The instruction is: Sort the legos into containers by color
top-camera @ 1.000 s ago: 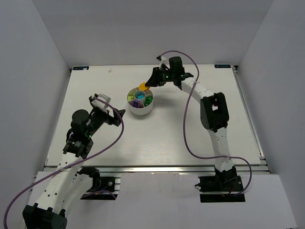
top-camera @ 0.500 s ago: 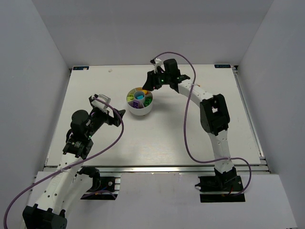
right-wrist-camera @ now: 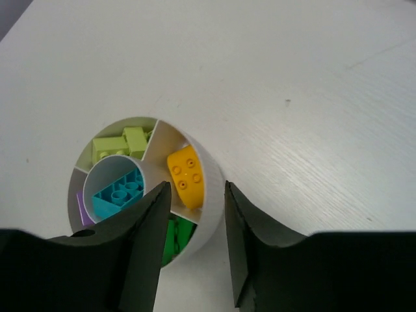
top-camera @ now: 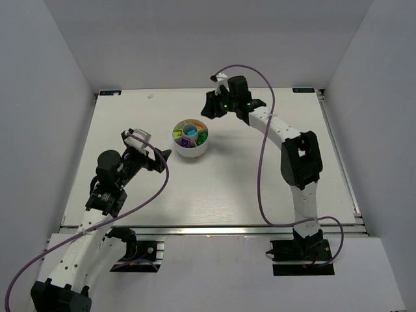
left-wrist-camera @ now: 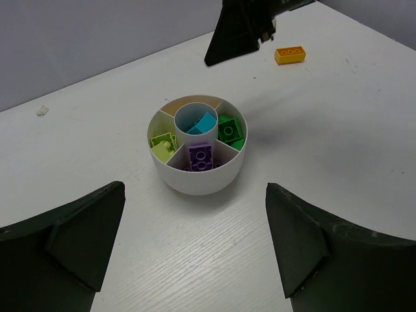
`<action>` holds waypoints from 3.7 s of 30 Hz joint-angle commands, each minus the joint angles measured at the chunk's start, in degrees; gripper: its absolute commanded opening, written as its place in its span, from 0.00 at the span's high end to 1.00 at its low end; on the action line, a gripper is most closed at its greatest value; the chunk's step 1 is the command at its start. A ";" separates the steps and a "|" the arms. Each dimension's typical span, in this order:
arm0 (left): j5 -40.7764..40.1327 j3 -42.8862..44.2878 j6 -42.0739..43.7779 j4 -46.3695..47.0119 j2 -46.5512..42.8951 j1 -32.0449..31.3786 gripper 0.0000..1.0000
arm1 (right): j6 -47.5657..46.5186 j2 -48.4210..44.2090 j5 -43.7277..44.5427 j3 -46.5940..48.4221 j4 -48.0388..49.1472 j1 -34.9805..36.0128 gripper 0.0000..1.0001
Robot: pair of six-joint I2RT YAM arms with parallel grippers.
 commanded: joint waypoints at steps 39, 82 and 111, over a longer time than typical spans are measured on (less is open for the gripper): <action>5.66 -0.35 0.16 1.21 -0.92 -0.64 0.02 | -62.77 12.04 7.89 11.78 -26.77 -21.22 0.22; 6.54 -0.88 1.13 1.21 -1.36 -0.64 0.02 | -34.21 -2.54 -25.41 3.09 -22.06 -12.17 0.99; 4.96 -1.50 2.10 1.21 -2.42 -0.64 0.02 | 15.79 8.27 -17.52 6.07 20.43 -1.62 0.97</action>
